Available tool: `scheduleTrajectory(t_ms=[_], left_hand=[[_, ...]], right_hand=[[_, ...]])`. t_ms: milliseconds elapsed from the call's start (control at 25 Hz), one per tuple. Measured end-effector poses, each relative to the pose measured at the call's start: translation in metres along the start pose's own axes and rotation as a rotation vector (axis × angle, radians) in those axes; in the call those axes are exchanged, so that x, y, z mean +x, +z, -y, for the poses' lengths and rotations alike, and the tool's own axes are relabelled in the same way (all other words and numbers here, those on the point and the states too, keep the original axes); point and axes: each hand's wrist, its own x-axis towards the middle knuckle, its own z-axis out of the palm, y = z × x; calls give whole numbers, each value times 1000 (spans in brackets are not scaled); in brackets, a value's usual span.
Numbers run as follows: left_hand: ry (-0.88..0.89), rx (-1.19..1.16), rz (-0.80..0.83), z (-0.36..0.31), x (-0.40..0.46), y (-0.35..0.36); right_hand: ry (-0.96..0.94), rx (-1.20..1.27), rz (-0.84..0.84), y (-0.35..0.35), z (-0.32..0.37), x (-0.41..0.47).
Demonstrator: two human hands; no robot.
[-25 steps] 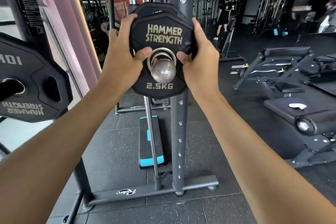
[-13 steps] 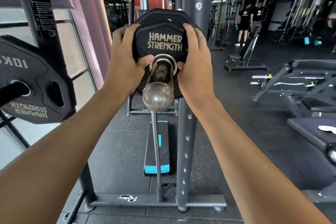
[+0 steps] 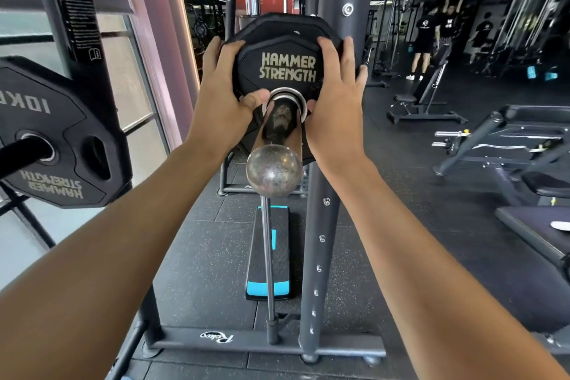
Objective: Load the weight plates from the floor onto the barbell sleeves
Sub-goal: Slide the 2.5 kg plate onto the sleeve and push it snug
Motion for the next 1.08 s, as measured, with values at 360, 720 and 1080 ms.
scheduleTrajectory(t_ms=[360, 720, 1080], left_hand=[[-30, -124, -9, 6, 9, -4], [53, 187, -66, -32, 67, -4], [-20, 174, -67, -35, 90, 17]], right_hand=[[24, -80, 64, -9, 13, 2], [-132, 94, -196, -9, -5, 48], [-265, 51, -235, -6, -23, 81]])
